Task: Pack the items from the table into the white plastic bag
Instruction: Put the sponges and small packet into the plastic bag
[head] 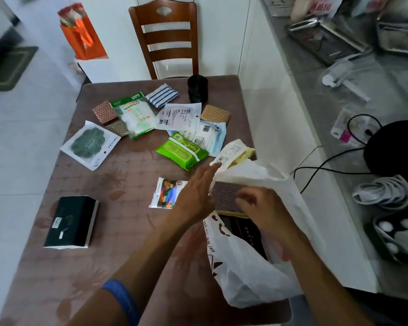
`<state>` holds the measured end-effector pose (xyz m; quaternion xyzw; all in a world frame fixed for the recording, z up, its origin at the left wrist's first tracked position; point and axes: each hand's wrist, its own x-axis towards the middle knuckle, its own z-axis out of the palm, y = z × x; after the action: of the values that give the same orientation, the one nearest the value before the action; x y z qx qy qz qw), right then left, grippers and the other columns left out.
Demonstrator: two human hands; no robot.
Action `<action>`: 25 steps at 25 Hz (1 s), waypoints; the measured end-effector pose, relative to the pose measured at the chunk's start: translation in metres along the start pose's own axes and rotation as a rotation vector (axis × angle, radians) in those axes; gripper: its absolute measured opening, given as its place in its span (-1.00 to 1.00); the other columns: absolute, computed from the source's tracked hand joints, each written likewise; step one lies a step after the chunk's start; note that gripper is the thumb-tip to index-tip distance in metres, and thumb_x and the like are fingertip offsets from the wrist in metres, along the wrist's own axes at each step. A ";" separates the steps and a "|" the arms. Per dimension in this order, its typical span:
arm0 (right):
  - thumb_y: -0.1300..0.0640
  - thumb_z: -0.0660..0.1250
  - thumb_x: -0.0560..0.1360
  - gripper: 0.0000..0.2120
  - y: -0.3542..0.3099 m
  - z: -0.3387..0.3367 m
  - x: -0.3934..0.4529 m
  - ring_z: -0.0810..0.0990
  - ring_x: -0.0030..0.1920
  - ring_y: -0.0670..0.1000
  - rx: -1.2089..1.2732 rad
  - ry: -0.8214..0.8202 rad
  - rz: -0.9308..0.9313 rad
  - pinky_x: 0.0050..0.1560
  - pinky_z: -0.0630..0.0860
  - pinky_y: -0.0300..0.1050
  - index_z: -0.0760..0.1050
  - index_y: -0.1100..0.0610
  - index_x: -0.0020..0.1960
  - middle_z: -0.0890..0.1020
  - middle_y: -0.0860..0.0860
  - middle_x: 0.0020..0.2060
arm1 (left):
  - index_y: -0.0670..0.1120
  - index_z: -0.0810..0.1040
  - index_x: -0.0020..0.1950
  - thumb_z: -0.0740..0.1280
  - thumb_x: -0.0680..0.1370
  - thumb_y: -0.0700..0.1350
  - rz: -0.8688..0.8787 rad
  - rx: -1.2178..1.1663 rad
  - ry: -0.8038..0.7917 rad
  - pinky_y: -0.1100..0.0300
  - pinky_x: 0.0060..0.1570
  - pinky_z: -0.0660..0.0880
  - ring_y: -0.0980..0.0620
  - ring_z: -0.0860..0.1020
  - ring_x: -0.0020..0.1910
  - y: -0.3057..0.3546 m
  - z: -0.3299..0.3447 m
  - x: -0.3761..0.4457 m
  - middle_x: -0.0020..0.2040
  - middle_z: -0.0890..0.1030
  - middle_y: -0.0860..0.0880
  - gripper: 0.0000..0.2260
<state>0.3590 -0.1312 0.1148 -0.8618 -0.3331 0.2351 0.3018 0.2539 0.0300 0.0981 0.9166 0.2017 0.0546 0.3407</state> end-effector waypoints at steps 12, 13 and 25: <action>0.14 0.28 0.46 -0.76 -0.135 0.125 0.005 0.56 0.14 0.11 -0.180 0.170 -0.482 0.12 0.55 0.03 0.60 0.14 0.08 0.63 0.08 0.15 | 0.03 0.12 0.54 0.35 0.41 0.11 -0.723 -0.340 0.268 -0.12 0.33 0.39 -0.11 0.39 0.38 -0.116 -0.004 -0.116 0.46 0.36 -0.14 -0.25; 0.14 0.26 0.45 -0.72 -0.137 0.143 0.021 0.53 0.17 0.14 -0.215 0.131 -0.442 0.17 0.52 0.07 0.57 0.14 0.12 0.60 0.08 0.18 | 0.04 0.04 0.57 0.39 0.45 0.02 -0.737 -0.314 0.242 -0.14 0.36 0.36 -0.12 0.34 0.43 -0.129 -0.009 -0.122 0.50 0.30 -0.15 -0.22; -0.03 0.53 0.32 0.10 -0.073 0.228 0.125 0.03 0.53 0.30 -0.594 -0.316 0.211 0.44 0.16 0.26 -0.16 0.09 0.58 0.03 0.20 0.56 | 0.06 0.34 0.43 0.30 0.55 0.00 -0.579 -0.336 0.129 0.03 0.26 0.49 0.12 0.44 0.27 -0.194 -0.027 -0.138 0.36 0.44 0.06 -0.55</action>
<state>0.2723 0.0843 -0.0231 -0.8947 -0.3386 0.2881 -0.0434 0.0567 0.1234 -0.0019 0.7470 0.4629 0.0461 0.4749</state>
